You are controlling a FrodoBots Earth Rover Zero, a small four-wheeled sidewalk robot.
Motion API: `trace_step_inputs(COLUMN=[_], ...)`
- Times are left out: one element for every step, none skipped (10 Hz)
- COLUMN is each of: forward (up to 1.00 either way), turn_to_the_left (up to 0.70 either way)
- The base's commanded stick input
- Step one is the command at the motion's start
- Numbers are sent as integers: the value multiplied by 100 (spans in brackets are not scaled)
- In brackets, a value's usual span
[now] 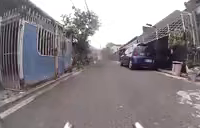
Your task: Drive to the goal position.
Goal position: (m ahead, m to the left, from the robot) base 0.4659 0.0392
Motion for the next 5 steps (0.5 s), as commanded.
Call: trace_step_inputs(forward=[70, 70, 70, 70, 70], turn_to_the_left=[0, 0, 0, 0, 0])
